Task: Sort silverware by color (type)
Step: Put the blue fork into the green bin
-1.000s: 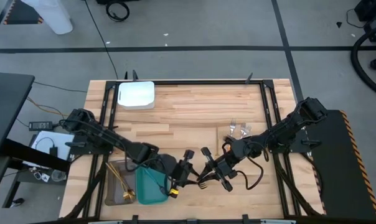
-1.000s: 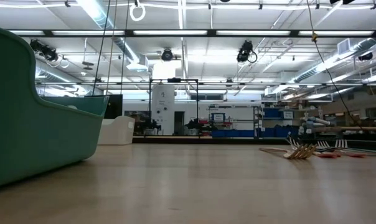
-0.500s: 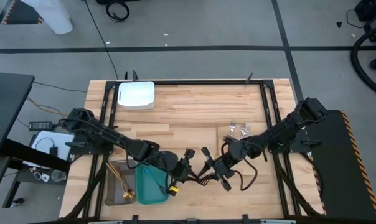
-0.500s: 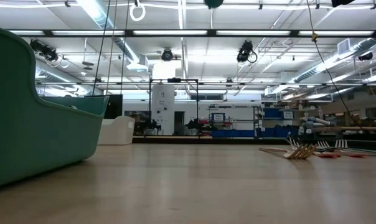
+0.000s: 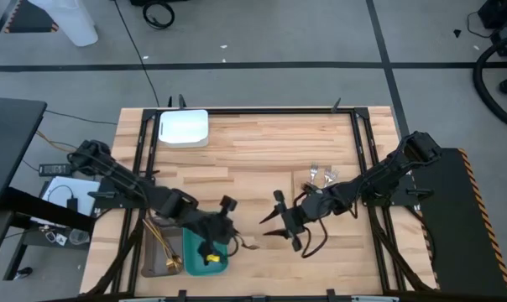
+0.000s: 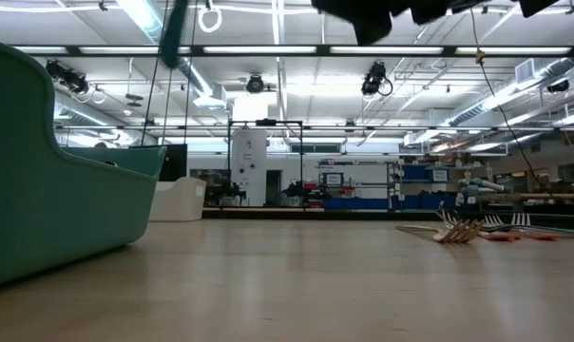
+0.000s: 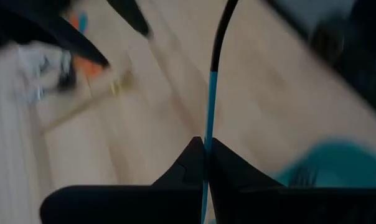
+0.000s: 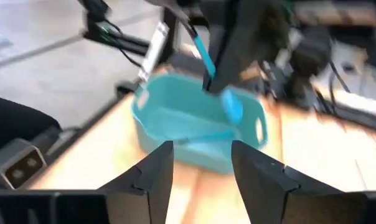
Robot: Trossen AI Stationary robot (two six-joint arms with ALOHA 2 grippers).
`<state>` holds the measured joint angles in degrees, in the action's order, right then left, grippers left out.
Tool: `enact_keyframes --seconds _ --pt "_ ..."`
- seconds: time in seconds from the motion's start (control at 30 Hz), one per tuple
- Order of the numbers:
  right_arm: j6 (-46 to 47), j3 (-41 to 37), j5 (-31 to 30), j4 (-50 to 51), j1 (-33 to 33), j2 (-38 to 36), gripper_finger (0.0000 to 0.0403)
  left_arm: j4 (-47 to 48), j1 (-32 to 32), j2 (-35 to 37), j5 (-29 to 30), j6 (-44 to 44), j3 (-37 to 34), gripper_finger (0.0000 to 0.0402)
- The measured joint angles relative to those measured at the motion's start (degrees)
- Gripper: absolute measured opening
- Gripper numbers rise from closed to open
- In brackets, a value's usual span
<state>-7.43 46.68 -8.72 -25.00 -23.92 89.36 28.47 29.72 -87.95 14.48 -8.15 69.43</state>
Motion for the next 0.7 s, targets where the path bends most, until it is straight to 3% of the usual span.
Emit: enact_keyframes --seconds 0.23,0.7 --pt "7.48 0.00 -4.29 4.55 0.00 0.00 0.0170 15.53 2.46 -0.96 2.27 5.03 -0.09 0.0014" --pt "8.79 0.02 -5.33 6.47 0.17 1.51 0.0170 20.89 2.38 -0.91 -1.27 9.10 -0.04 0.0014"
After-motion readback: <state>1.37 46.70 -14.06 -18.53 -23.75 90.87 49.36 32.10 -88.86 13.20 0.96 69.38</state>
